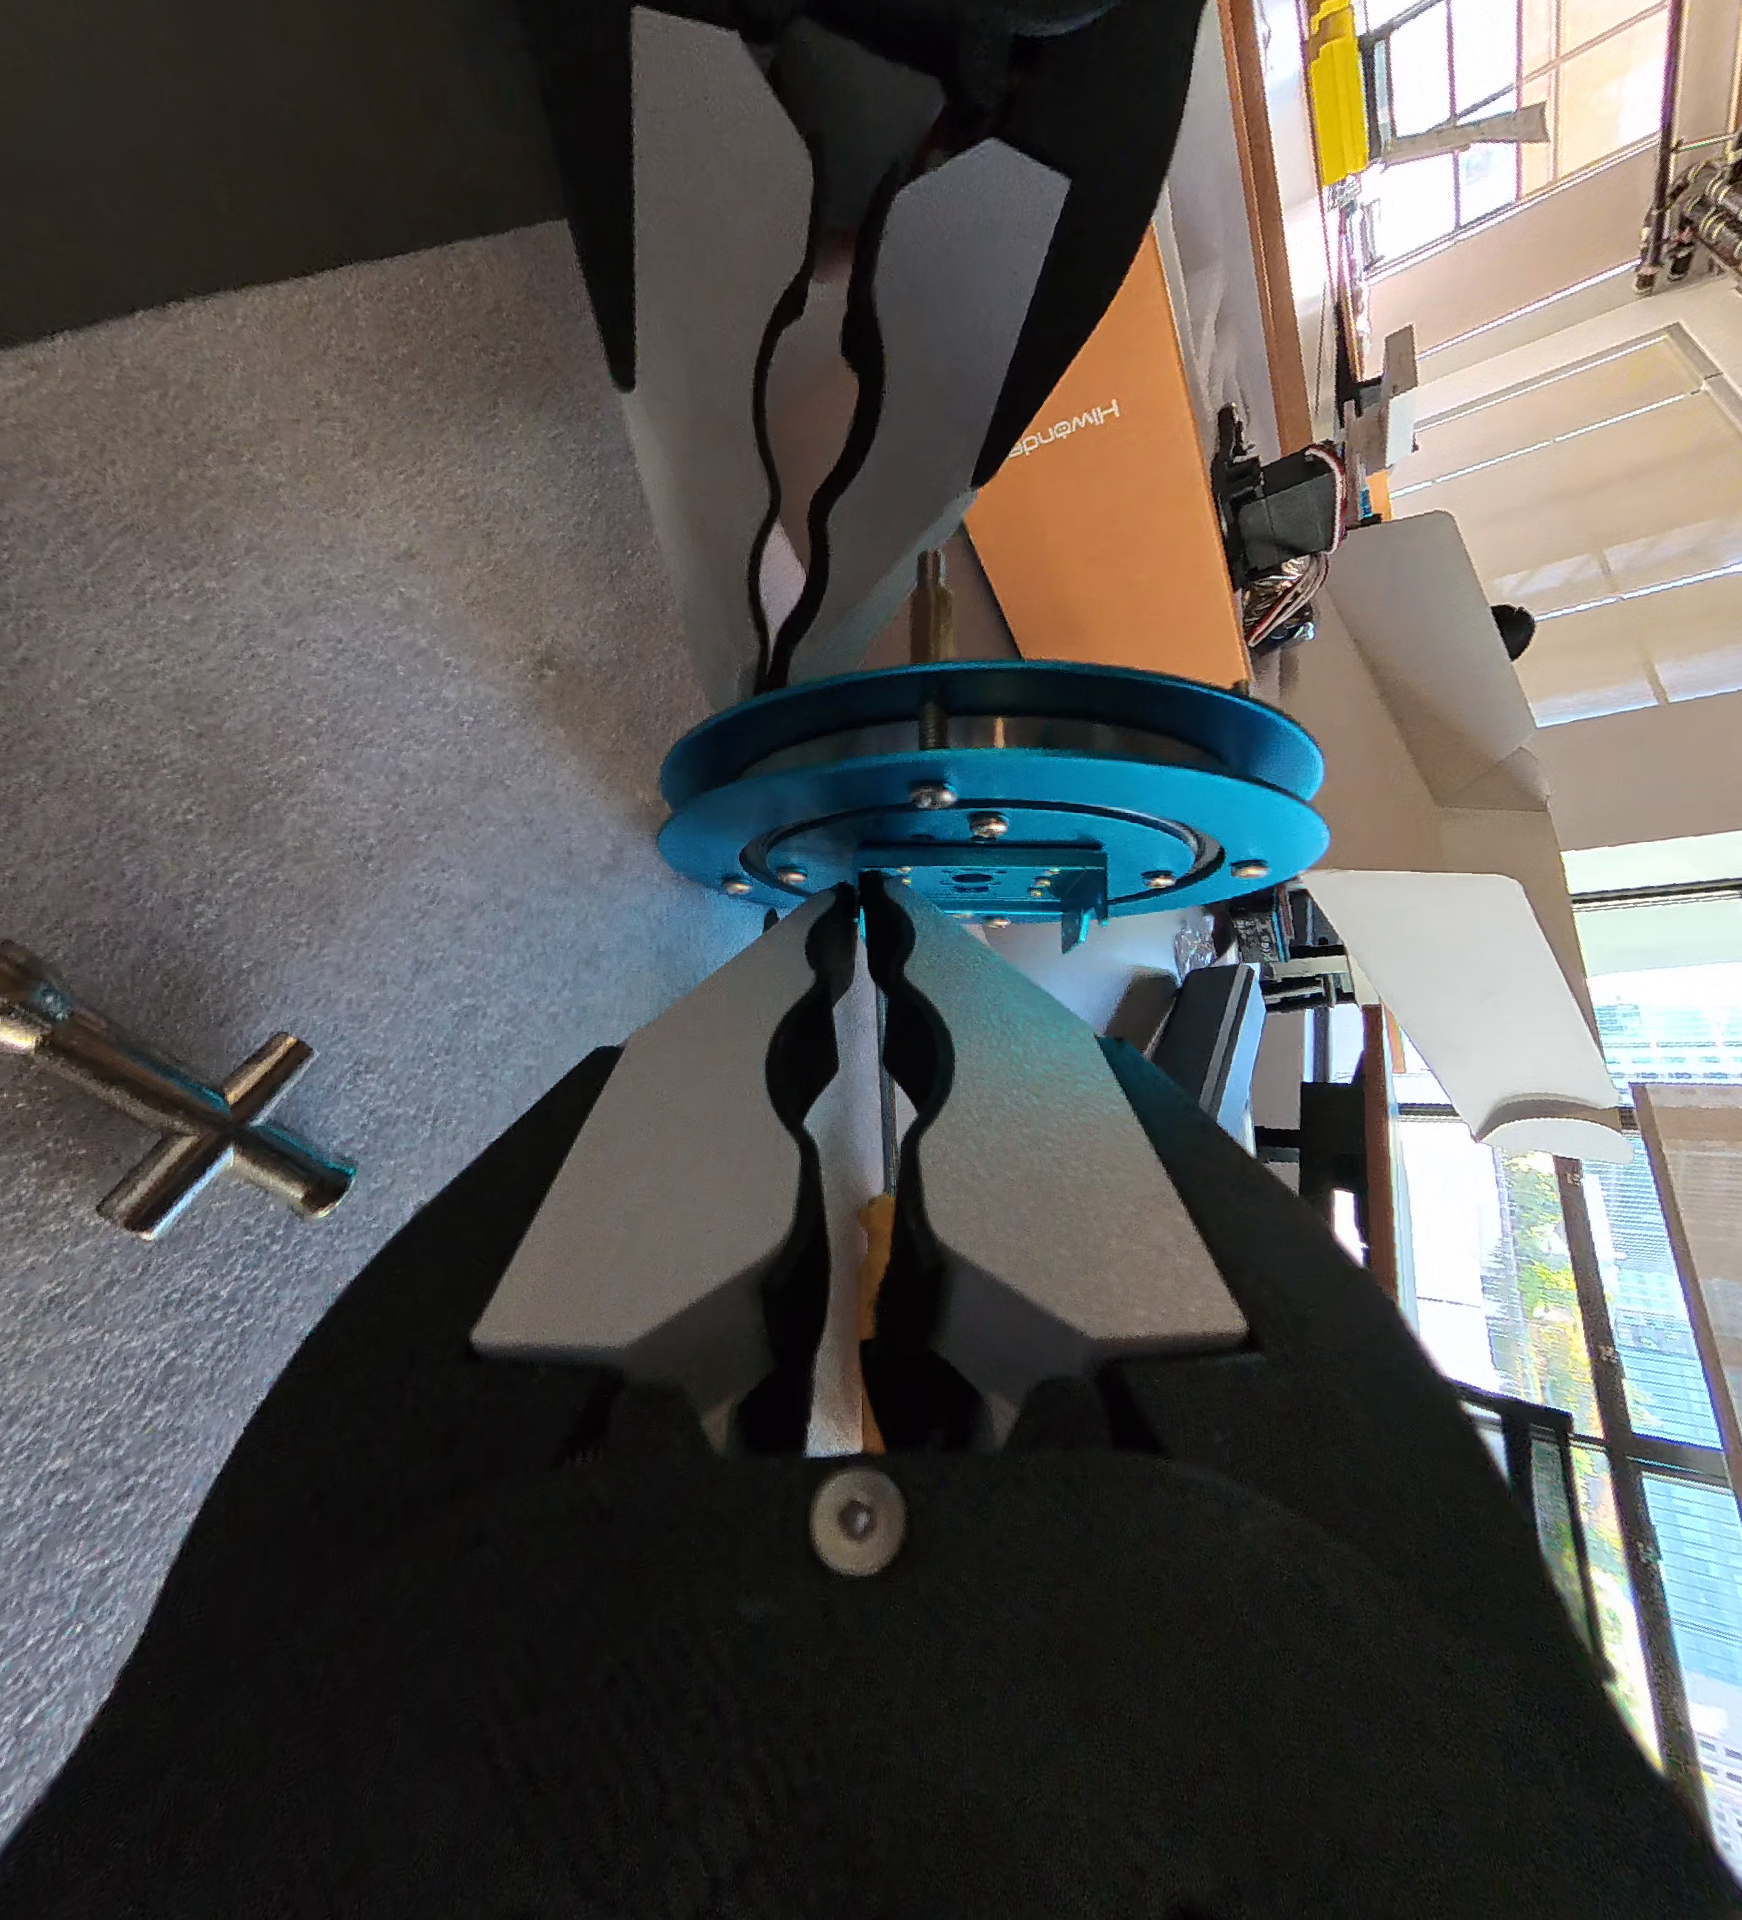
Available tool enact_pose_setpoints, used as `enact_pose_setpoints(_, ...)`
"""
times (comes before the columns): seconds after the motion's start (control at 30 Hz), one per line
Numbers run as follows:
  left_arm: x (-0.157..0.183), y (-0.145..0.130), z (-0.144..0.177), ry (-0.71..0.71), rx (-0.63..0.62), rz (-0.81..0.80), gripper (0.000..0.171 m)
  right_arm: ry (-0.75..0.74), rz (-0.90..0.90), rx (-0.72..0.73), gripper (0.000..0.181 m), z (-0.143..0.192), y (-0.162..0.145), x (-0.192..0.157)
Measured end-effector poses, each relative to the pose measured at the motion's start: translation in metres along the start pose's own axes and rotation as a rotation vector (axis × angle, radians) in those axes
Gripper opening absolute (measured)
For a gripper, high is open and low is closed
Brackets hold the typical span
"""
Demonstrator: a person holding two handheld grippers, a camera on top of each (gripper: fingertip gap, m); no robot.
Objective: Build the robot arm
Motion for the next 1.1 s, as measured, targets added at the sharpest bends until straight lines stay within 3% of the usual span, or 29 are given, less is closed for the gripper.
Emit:
enact_pose_setpoints(0.1, 0.007, 0.008, -0.006, -0.028, 0.010, -0.004, 0.000, -0.001, 0.000, -0.007, 0.000, -0.001, 0.000, 0.000)
enact_pose_setpoints(0.2, 0.001, 0.004, -0.002, 0.050, -0.030, -0.052, 0.000, 0.001, 0.001, 0.000, 0.001, 0.000, 0.000, -0.001)
enact_pose_setpoints(0.43, 0.001, -0.007, 0.007, -0.006, -0.065, 0.083, 0.017, 0.018, -0.007, -0.005, 0.001, 0.000, -0.001, 0.001)
enact_pose_setpoints(0.57, 0.004, -0.008, -0.001, -0.012, -0.100, 0.066, 0.005, 0.022, -0.024, -0.013, 0.001, 0.000, 0.000, 0.001)
enact_pose_setpoints(0.9, 0.001, -0.005, -0.003, 0.006, -0.119, 0.145, 0.004, 0.008, -0.249, -0.025, 0.001, 0.000, -0.005, 0.001)
enact_pose_setpoints(1.1, -0.004, -0.006, -0.003, -0.134, -0.105, 0.306, 0.004, 0.019, -0.205, -0.033, 0.001, 0.001, -0.005, 0.000)
Point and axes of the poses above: each gripper's, where its closed fingertips meet, z back along the fingers, y out of its top, x = y × z across the jaws, the point moved 5 cm from there along z, back along the fingers, and after that the axes turned 3 degrees about -x, right-handed, at the moved point
